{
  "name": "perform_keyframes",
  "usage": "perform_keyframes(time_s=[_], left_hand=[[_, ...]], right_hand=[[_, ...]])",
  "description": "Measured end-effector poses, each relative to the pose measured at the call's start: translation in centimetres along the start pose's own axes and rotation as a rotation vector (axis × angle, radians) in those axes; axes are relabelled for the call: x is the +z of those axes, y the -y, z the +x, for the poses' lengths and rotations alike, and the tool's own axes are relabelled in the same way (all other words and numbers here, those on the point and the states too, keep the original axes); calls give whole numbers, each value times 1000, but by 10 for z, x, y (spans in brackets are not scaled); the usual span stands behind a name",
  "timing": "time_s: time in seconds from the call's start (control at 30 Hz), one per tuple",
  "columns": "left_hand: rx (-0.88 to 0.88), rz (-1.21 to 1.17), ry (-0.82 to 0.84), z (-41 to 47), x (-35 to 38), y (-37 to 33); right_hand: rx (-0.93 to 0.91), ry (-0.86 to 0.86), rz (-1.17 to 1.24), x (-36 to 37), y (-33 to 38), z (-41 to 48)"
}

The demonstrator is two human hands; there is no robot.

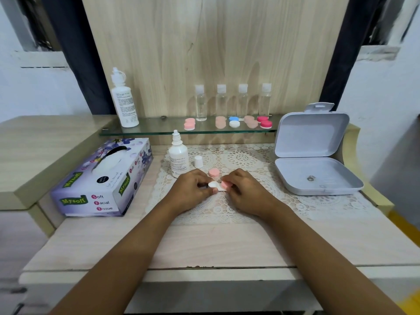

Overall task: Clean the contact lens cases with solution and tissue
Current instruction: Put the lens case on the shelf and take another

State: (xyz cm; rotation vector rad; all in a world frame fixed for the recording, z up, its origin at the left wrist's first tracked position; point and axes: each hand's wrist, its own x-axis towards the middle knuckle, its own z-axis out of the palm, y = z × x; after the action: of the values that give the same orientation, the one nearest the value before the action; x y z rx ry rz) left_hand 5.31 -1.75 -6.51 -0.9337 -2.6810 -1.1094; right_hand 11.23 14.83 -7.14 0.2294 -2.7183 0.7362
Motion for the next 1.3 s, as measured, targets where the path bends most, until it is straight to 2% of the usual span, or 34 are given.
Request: perform_keyframes(time_s=[0.2, 0.5, 0.67, 0.9, 1.17, 1.3], left_hand=[[2, 2, -1, -1, 0, -1], [-6, 5, 2, -1, 0, -1], [-3, 1, -4, -2, 0, -3], [-21, -22, -8, -2, 0, -3], [-5, -1, -7, -3, 0, -3], [-10, -7, -4, -3, 0, -2]], right_hand=[[105, -48, 104, -2, 3, 1], [56, -41, 124, -4, 5, -1], [134, -103, 160, -4, 6, 0], [47, -75, 104, -3, 3, -1], [106, -85, 130, -3, 4, 0], [77, -76, 131, -3, 3, 1]])
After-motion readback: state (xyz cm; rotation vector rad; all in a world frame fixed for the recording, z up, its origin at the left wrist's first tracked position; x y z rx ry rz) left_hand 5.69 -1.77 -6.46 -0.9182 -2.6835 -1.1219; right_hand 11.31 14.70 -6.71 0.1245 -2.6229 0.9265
